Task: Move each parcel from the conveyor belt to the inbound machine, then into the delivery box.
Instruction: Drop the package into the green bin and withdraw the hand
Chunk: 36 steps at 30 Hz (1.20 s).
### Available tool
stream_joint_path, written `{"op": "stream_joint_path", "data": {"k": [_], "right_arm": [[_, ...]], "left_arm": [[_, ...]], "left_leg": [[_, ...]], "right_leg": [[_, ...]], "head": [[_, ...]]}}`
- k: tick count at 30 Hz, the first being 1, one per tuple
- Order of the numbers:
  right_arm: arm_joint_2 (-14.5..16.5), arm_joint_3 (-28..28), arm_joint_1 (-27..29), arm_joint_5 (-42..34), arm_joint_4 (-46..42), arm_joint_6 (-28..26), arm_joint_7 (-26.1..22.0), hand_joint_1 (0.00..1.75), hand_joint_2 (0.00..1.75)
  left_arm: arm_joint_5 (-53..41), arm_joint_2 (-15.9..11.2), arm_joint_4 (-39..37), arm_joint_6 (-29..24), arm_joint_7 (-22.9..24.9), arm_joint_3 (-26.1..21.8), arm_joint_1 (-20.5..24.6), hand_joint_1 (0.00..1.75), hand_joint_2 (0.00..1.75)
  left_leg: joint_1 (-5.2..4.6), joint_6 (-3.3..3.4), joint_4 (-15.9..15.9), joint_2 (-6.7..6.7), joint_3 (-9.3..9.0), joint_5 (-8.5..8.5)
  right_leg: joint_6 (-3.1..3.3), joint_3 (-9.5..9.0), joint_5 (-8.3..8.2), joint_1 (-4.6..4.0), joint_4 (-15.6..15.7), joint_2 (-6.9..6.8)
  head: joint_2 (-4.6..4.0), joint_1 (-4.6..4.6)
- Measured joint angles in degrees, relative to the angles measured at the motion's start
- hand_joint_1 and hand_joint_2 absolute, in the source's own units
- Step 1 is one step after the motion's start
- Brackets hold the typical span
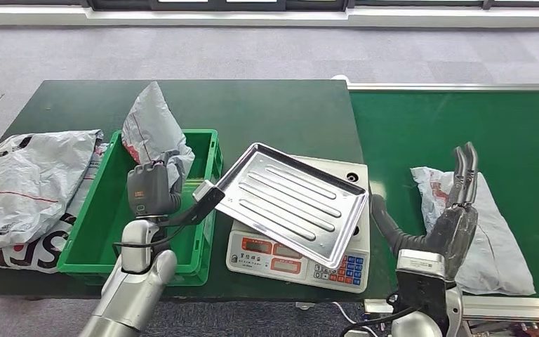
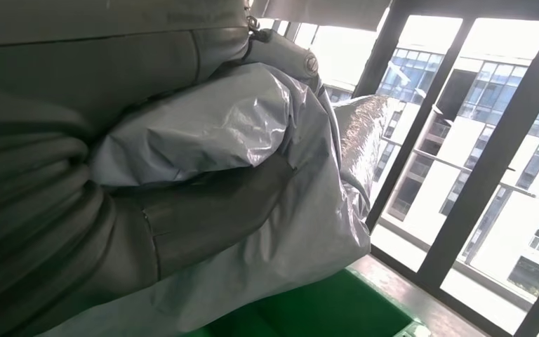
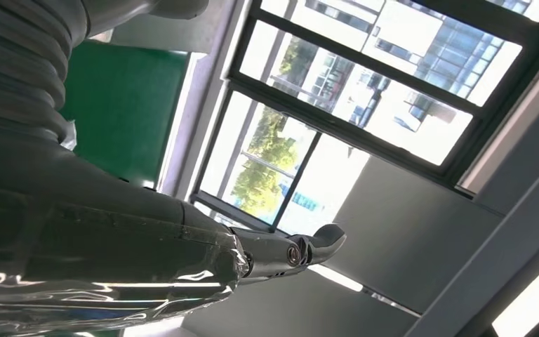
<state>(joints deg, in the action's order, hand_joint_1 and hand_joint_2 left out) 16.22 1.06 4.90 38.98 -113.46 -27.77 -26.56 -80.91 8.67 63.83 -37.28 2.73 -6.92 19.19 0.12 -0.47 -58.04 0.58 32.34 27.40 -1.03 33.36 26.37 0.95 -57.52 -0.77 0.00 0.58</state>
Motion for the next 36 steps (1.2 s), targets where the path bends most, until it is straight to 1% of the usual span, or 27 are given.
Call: {"op": "stream_joint_path", "data": {"k": [3,7,9,10,11,13,14,15,17,19,21,23,25,26,29,30,31,33,34,36], "right_arm": [[0.1,-0.6,0.0,0.0,1.1,-0.1,-0.1,0.0,1.75],[0.0,-0.8,-0.1,0.1,2.1,-0.8,-0.2,0.0,0.0],[-0.1,-0.7,-0.1,-0.3,3.3,-1.9,-0.5,0.0,0.0],[-0.2,-0.6,-0.1,-0.6,4.0,-2.5,-0.7,0.0,0.0],[-0.3,-0.5,0.0,-1.0,4.6,-3.1,-1.0,0.0,0.0],[-0.6,-0.4,0.2,-1.7,5.4,-3.9,-1.4,0.0,0.0],[-0.8,-0.3,0.3,-2.0,5.6,-4.1,-1.4,0.0,0.0],[-1.0,-0.3,0.5,-2.0,5.8,-4.2,-1.2,0.0,0.0],[-1.7,-0.2,0.6,-0.5,6.0,-4.3,0.5,0.0,0.0],[-2.8,-0.2,0.6,4.1,6.1,-4.1,4.2,0.0,0.0],[-4.4,-0.4,0.5,10.4,6.3,-3.1,8.5,0.0,0.0],[-6.5,-0.9,0.3,15.5,6.9,-1.6,12.1,0.0,0.0],[-8.9,-1.6,0.2,17.6,8.1,-0.7,13.7,0.0,0.0],[-10.0,-2.0,0.2,17.8,8.8,-0.5,13.9,0.0,0.0],[-12.5,-2.7,0.1,18.4,10.3,-0.3,14.6,0.0,0.0],[-13.4,-2.8,0.0,19.1,10.8,-0.2,15.4,0.0,0.0],[-14.5,-2.9,-0.2,20.2,11.5,0.1,16.5,0.0,0.0],[-17.8,-2.9,-0.9,23.1,13.6,1.4,19.6,0.0,0.0],[-19.6,-3.0,-1.4,24.9,15.0,2.6,21.2,0.0,0.0],[-23.0,-3.2,-2.5,29.6,18.1,5.8,24.6,0.0,0.0]], "left_arm": [[-0.1,0.0,0.2,0.1,0.0,-0.4,-0.2,1.75,1.75],[-0.7,0.0,0.6,0.1,0.5,-1.0,-0.6,1.75,1.75],[-1.3,0.0,1.4,0.0,0.9,-1.5,-1.4,1.75,1.75],[-1.5,0.0,1.9,0.0,1.0,-1.7,-1.9,1.34,1.75],[-1.7,0.0,2.5,0.1,1.0,-2.0,-2.5,0.91,1.75],[-2.3,0.1,3.5,0.3,1.4,-2.4,-3.8,0.03,0.87],[-2.7,0.2,3.9,0.5,1.7,-2.6,-4.4,0.0,0.44],[-3.4,0.3,4.4,0.6,2.1,-2.8,-5.0,0.0,0.0],[-3.5,0.6,5.5,0.7,2.3,-2.9,-6.1,0.0,0.0],[-0.1,1.1,7.2,0.7,1.1,-2.9,-7.4,0.0,0.0],[7.4,1.7,9.6,0.6,-1.8,-2.8,-8.9,0.0,0.0],[17.2,2.6,12.3,0.1,-5.5,-2.5,-10.7,0.0,0.0],[26.0,3.4,14.7,-0.9,-9.0,-1.9,-12.6,0.0,0.0],[28.7,3.7,15.7,-1.3,-10.2,-1.6,-13.5,0.0,0.0],[32.4,4.2,17.8,-1.7,-12.1,-1.0,-15.2,0.0,0.0],[35.0,4.3,18.5,-1.9,-13.3,-0.8,-15.8,0.0,0.0],[38.6,4.5,19.4,-2.1,-15.1,-0.6,-16.4,0.0,0.0],[46.2,4.7,21.5,-2.5,-19.3,0.3,-18.1,0.0,0.0],[48.3,4.8,22.7,-2.6,-21.2,0.8,-19.0,0.0,0.0],[49.6,4.9,24.9,-2.7,-23.9,1.7,-20.7,0.0,0.0]], "left_leg": [[0.0,0.0,0.0,0.0,0.03,0.0],[0.0,0.0,0.0,0.01,0.04,0.0],[0.0,0.0,0.0,0.02,0.03,0.0],[0.0,0.0,0.0,0.02,0.02,0.0],[0.0,0.0,0.0,0.02,0.02,0.0],[0.0,0.0,0.0,0.01,0.03,0.0],[0.0,0.0,0.0,0.01,0.04,0.0],[0.0,0.0,0.0,0.01,0.04,0.0],[0.0,0.0,0.0,0.01,0.05,0.01],[-0.01,0.01,0.0,0.02,0.05,0.02],[-0.02,0.02,0.0,0.02,0.05,0.03],[-0.03,0.03,0.0,0.02,0.05,0.03],[-0.04,0.05,0.0,0.01,0.05,0.05],[-0.05,0.06,0.0,0.01,0.05,0.05],[-0.05,0.07,0.0,0.02,0.06,0.07],[-0.04,0.07,0.0,0.04,0.05,0.08],[-0.04,0.07,0.0,0.05,0.05,0.09],[-0.04,0.07,0.0,0.05,0.04,0.09],[-0.05,0.07,0.0,0.04,0.05,0.09],[-0.06,0.08,0.0,0.02,0.07,0.1]], "right_leg": [[0.0,0.03,0.0,0.0,0.0,0.0],[0.0,0.02,0.0,0.0,0.0,0.01],[0.0,0.03,0.0,0.0,0.0,0.03],[0.0,0.03,0.0,0.0,0.0,0.03],[0.0,0.04,0.0,0.0,0.0,0.02],[0.0,0.05,0.0,0.0,0.0,0.01],[0.0,0.05,0.0,0.0,0.0,0.01],[0.0,0.05,0.0,0.0,0.0,0.01],[0.0,0.06,0.0,0.0,0.0,0.01],[0.0,0.07,0.0,0.01,0.0,0.02],[0.0,0.07,0.0,0.01,0.0,0.02],[-0.01,0.06,0.0,0.02,0.1,0.02],[-0.01,0.05,0.0,0.03,0.1,0.01],[-0.02,0.05,0.0,0.03,0.1,0.01],[-0.02,0.05,0.0,0.03,0.1,0.01],[-0.02,0.05,0.0,0.03,0.1,0.01],[-0.02,0.05,0.0,0.02,0.1,0.02],[-0.02,0.05,0.0,0.02,0.1,0.02],[-0.02,0.05,0.0,0.03,0.1,0.02],[-0.03,0.03,0.0,0.04,0.1,0.01]], "head": [[0.0,-0.01],[0.0,-0.01],[0.0,0.0],[0.0,0.0],[0.0,-0.01],[0.0,-0.01],[0.0,-0.01],[0.0,-0.01],[0.0,-0.01],[0.0,-0.01],[0.0,-0.01],[0.0,-0.01],[0.0,0.0],[0.0,0.0],[0.0,0.01],[0.0,0.0],[0.0,-0.01],[0.0,-0.01],[0.0,-0.01],[0.0,0.01]]}}
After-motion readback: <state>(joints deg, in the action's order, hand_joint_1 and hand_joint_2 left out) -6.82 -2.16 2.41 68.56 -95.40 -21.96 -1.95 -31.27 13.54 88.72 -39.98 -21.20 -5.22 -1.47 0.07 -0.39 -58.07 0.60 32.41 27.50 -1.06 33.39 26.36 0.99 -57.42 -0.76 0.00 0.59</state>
